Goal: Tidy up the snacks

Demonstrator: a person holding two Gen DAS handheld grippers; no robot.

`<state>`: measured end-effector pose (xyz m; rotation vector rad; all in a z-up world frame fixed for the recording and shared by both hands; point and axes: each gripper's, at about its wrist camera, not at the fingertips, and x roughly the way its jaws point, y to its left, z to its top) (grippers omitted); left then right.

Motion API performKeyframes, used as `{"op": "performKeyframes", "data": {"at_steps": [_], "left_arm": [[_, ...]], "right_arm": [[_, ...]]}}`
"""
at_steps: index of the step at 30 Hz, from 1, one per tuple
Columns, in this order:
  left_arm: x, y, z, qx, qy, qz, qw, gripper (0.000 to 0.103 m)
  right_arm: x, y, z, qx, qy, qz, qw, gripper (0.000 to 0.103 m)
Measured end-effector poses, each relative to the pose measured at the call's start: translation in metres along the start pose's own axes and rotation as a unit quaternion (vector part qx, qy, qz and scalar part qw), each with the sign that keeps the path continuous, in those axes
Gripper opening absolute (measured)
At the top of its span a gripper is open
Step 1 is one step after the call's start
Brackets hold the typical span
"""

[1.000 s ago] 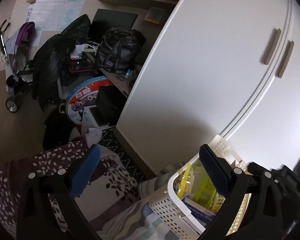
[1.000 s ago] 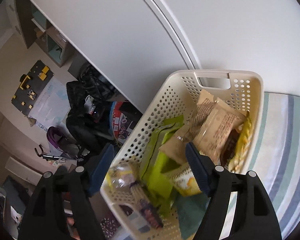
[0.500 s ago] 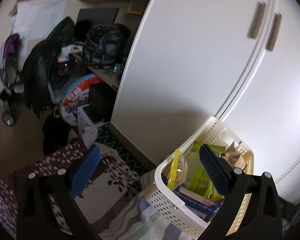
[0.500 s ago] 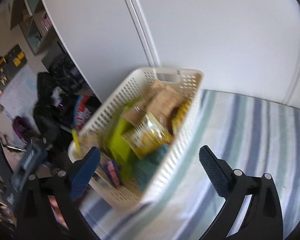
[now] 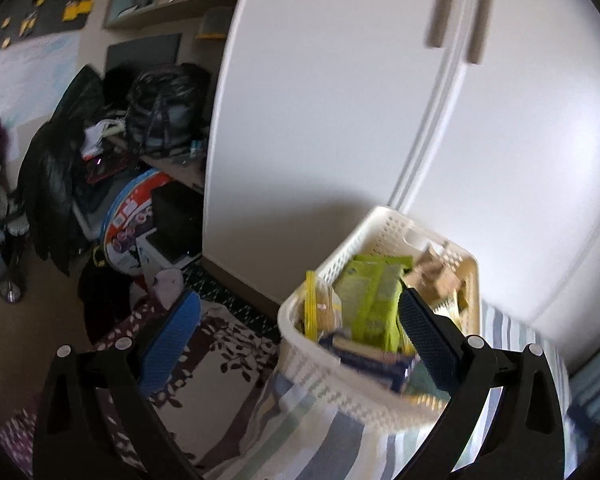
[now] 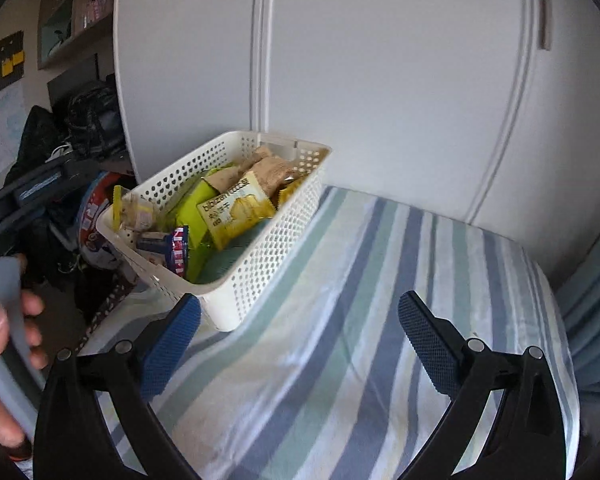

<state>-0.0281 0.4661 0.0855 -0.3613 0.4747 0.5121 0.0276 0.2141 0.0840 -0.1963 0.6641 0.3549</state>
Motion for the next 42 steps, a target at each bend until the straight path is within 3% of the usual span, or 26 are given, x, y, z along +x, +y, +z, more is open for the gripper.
{"op": "performKeyframes", "data": {"at_steps": [5, 7, 10, 14, 16, 20, 26, 29, 42], "left_arm": [[-0.023, 0.002, -0.01, 0.065, -0.005, -0.01, 0.9978, 0.1], [-0.03, 0.004, -0.016, 0.079, -0.009, -0.015, 0.9967, 0.1], [-0.031, 0.01, -0.024, 0.077, -0.004, -0.032, 0.9965, 0.1], [-0.018, 0.019, -0.037, 0.059, 0.013, -0.046, 0.9971, 0.1], [-0.009, 0.019, -0.042, 0.07, 0.027, -0.05, 0.9959, 0.1], [-0.008, 0.02, -0.047, 0.1, 0.017, -0.033, 0.9943, 0.1], [0.001, 0.027, -0.049, 0.096, 0.027, -0.028, 0.9946, 0.1], [0.002, 0.026, -0.05, 0.107, 0.024, -0.015, 0.9939, 0.101], [0.003, 0.018, -0.054, 0.133, 0.022, -0.012, 0.9908, 0.1]], "right_arm": [[-0.037, -0.005, -0.005, 0.036, -0.077, 0.005, 0.996, 0.098], [-0.042, -0.003, -0.005, 0.048, -0.087, 0.025, 0.995, 0.098], [-0.029, 0.0, -0.011, 0.064, -0.056, 0.073, 0.994, 0.098], [-0.024, 0.016, -0.018, 0.024, -0.057, 0.029, 0.998, 0.098], [-0.021, 0.022, -0.02, 0.016, -0.045, 0.028, 0.998, 0.098], [-0.013, 0.03, -0.023, 0.015, -0.031, 0.024, 0.999, 0.098], [0.006, 0.049, -0.027, -0.009, -0.008, 0.015, 1.0, 0.098], [0.008, 0.062, -0.03, -0.041, -0.01, 0.006, 0.999, 0.098], [0.014, 0.064, -0.031, -0.05, -0.004, -0.009, 0.999, 0.098]]}}
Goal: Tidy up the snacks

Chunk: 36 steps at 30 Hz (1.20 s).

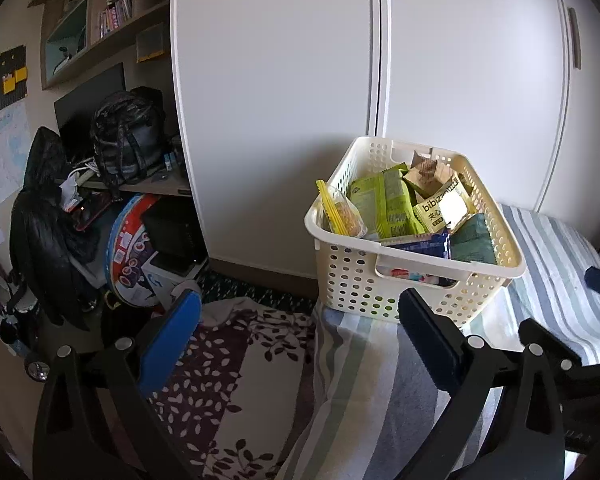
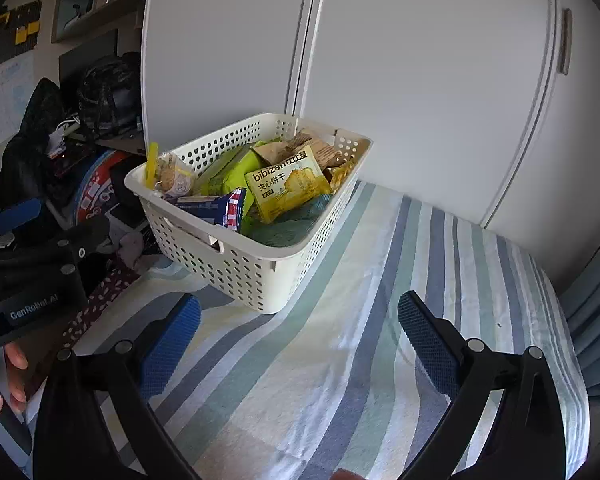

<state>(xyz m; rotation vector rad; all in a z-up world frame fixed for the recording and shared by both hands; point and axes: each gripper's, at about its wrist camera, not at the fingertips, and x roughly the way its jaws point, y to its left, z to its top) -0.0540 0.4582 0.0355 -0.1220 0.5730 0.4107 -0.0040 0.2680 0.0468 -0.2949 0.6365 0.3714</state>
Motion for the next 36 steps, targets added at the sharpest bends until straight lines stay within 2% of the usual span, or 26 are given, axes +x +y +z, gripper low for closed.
{"op": "performKeyframes", "data": {"at_steps": [11, 36], "left_arm": [[0.002, -0.009, -0.003, 0.027, 0.001, 0.006, 0.9996, 0.101], [0.002, -0.011, -0.003, 0.029, 0.0, 0.008, 0.9996, 0.101]], "right_arm": [[-0.002, 0.003, 0.002, -0.015, -0.015, -0.025, 0.999, 0.098], [0.003, 0.014, 0.003, -0.037, -0.016, -0.039, 0.998, 0.098]]}}
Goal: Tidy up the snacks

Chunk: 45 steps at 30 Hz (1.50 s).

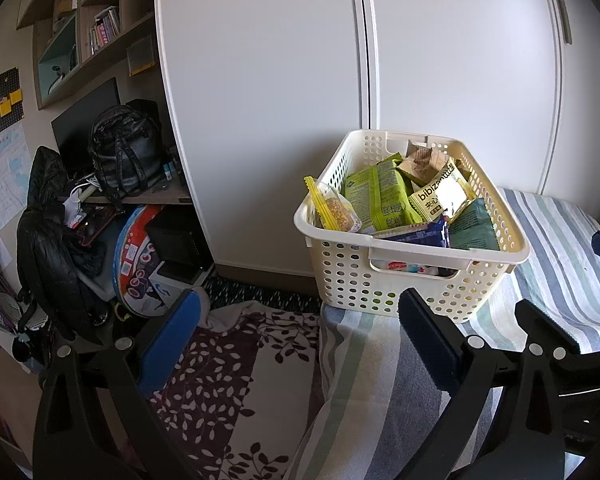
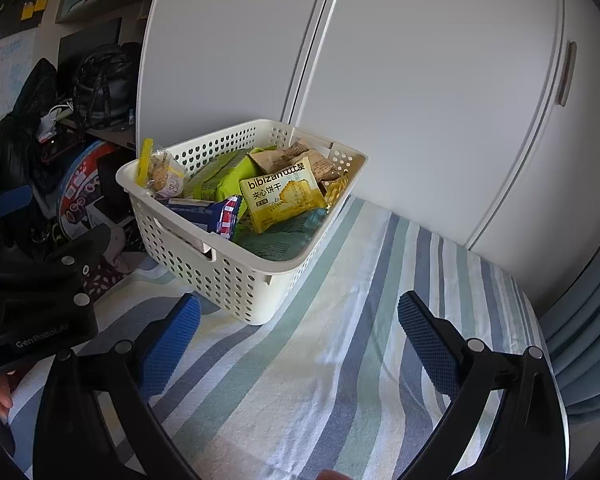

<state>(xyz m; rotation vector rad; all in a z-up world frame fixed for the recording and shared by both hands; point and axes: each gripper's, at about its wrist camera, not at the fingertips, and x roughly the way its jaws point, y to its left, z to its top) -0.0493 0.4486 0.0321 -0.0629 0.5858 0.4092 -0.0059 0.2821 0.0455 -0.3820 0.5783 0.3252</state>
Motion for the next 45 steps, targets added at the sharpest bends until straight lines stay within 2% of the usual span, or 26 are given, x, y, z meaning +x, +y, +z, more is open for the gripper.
{"op": "performKeyframes", "data": {"at_steps": [30, 38, 45], "left_arm": [[-0.004, 0.009, 0.003, 0.009, -0.006, 0.005, 0.9999, 0.101], [-0.007, 0.012, 0.007, 0.026, -0.012, 0.007, 0.9996, 0.101], [-0.007, 0.01, 0.007, 0.026, -0.012, 0.008, 0.9996, 0.101]], "right_arm": [[0.001, 0.003, 0.001, -0.012, 0.008, 0.009, 1.0, 0.098], [-0.003, 0.016, -0.002, -0.047, -0.005, -0.005, 0.999, 0.098], [-0.002, 0.014, -0.002, -0.037, 0.002, -0.008, 0.999, 0.098]]}}
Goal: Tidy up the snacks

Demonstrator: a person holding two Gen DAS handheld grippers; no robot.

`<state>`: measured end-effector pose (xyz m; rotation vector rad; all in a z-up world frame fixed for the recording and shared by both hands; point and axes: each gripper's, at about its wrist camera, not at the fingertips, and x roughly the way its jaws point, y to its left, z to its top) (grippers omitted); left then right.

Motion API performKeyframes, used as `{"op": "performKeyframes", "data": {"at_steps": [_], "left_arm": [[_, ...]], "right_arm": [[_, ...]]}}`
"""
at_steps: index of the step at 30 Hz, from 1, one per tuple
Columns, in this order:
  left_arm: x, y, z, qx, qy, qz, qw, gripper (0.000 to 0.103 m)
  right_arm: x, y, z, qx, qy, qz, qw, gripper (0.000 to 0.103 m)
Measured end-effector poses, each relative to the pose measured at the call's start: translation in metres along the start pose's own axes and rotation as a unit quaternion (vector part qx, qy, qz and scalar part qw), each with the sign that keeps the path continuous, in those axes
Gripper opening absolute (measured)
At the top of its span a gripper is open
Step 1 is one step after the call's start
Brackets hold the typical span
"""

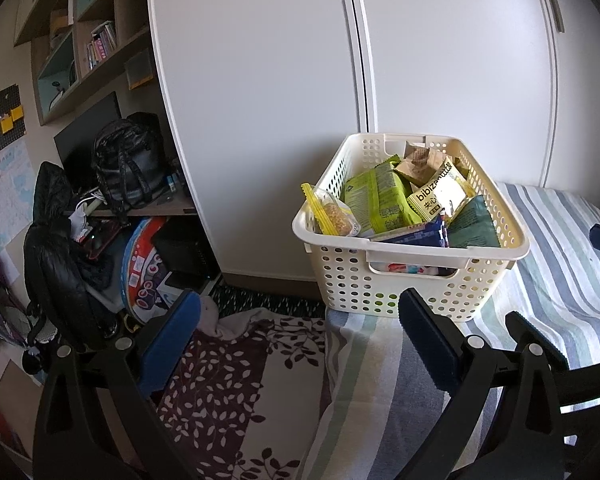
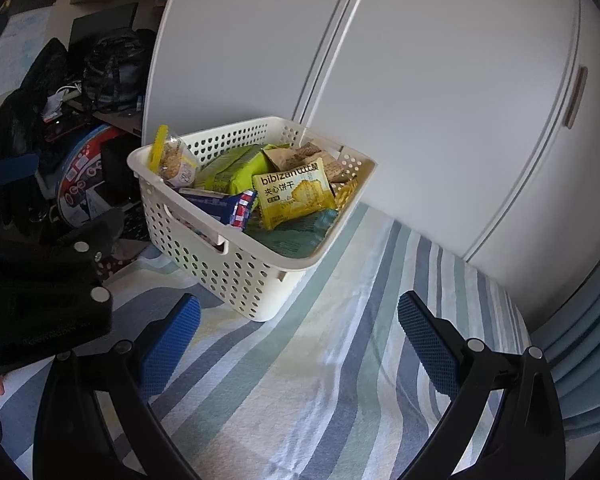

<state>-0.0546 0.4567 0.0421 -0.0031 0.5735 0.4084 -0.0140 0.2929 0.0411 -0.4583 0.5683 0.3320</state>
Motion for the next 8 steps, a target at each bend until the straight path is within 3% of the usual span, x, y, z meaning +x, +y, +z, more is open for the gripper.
{"op": "performKeyframes", "data": {"at_steps": [8], "left_arm": [[0.002, -0.0006, 0.0004, 0.004, -0.001, 0.001, 1.0, 0.101]], "right_arm": [[0.0023, -0.0041, -0.0009, 0.005, 0.008, 0.0, 1.0, 0.098]]}}
